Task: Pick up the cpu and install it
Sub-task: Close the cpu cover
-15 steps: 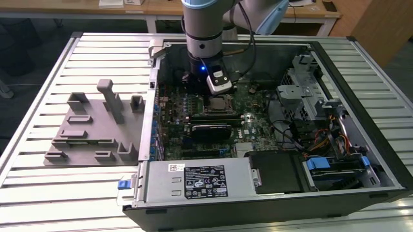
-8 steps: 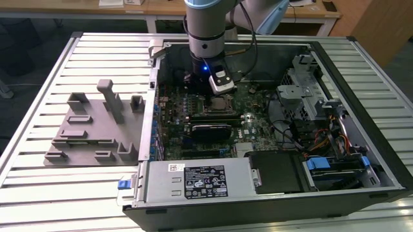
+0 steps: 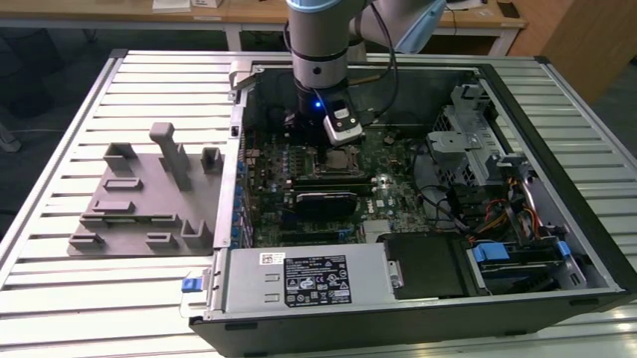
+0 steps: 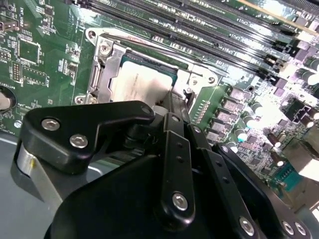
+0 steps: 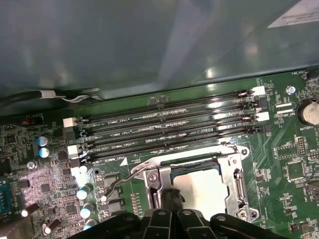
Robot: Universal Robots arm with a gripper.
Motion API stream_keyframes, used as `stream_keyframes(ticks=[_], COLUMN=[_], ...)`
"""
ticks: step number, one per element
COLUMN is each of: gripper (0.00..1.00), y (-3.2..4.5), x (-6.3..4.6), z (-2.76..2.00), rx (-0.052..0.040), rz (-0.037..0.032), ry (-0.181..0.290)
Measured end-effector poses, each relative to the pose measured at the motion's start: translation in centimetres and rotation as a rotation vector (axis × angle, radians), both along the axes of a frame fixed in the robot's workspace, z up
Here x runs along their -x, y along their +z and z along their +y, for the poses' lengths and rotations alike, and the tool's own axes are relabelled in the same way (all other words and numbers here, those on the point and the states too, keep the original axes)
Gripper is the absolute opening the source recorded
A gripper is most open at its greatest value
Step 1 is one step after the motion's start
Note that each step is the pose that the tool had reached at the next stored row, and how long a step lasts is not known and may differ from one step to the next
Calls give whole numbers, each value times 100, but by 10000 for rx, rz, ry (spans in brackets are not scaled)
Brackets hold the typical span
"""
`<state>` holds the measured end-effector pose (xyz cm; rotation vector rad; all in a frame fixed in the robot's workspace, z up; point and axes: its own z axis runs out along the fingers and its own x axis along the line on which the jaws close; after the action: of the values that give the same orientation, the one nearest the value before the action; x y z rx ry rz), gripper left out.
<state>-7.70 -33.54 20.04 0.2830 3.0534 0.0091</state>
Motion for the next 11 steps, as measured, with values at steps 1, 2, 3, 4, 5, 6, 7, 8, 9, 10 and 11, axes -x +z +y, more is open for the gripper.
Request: stream_keyframes(ticks=[1, 2, 3, 4, 5, 6, 7, 8, 9, 10, 11], gripper=[11, 11, 11, 11, 11, 11, 11, 11, 11, 11, 11], y=[13, 28, 45, 65, 85, 103, 123, 141, 159, 177, 195], x=[0, 0, 0, 0, 0, 0, 0, 0, 0, 0, 0], z=[0, 0, 0, 0, 0, 0, 0, 0, 0, 0, 0], rx=[-1, -2, -2, 0, 0, -1, -1, -1, -1, -2, -1], rz=[-1, -1, -1, 0, -1, -2, -1, -1, -1, -2, -1], ry=[0, 0, 0, 0, 0, 0, 0, 0, 0, 0, 0])
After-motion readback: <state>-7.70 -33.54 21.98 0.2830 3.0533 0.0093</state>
